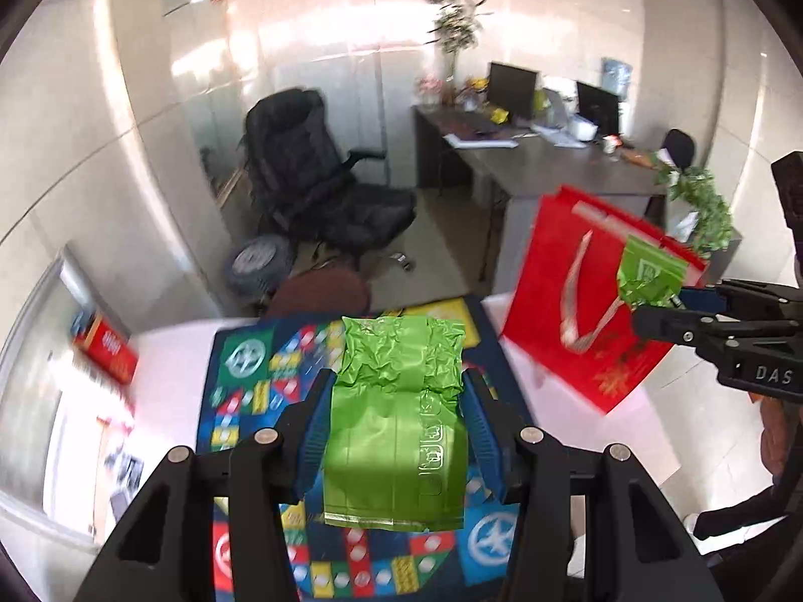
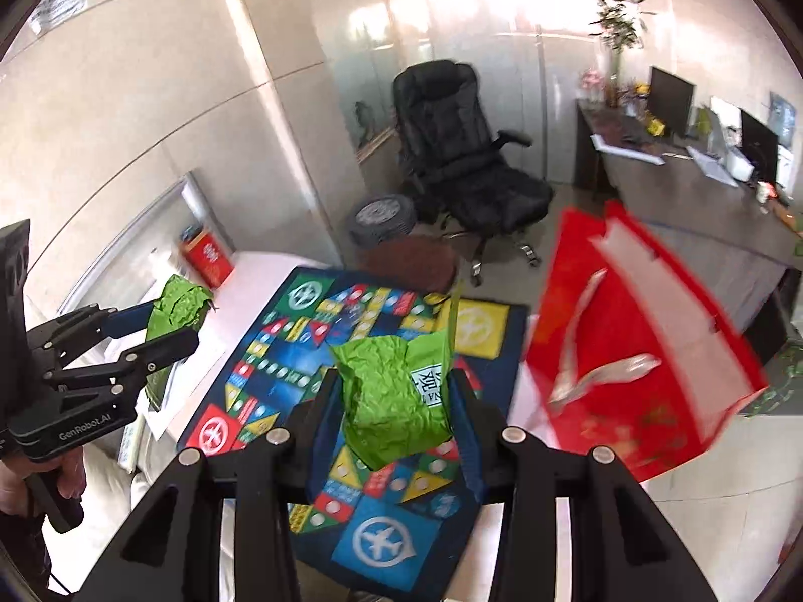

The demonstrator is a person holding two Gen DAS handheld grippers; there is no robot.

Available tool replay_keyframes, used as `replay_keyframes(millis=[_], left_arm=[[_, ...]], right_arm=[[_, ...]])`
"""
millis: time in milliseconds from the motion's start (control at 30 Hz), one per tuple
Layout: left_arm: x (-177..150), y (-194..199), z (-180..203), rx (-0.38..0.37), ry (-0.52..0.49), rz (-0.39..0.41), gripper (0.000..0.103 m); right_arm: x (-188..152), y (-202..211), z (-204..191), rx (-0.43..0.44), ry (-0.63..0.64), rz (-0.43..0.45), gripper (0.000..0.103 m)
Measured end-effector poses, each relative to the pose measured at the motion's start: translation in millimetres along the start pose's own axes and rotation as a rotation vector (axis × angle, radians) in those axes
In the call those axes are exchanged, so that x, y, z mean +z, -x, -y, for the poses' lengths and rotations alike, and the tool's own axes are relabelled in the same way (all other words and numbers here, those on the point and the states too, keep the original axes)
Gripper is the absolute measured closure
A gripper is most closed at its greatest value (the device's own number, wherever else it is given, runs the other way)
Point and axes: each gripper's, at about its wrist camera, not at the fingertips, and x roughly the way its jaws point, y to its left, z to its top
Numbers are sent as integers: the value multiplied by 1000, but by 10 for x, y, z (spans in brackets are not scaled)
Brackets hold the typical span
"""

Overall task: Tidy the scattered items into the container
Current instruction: 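Carry both green tea packets toward the red gift bag, then lower both held green tea packets into the red bag's opening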

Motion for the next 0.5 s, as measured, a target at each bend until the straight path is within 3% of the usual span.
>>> replay_keyframes(millis=[333, 500], left_arm=[[1008, -448, 897, -208, -203, 39, 49], [1357, -613, 1333, -273, -263, 41, 49]], right_arm=[[254, 365, 859, -151, -113, 43, 58], [309, 462, 1147, -174, -158, 55, 58]])
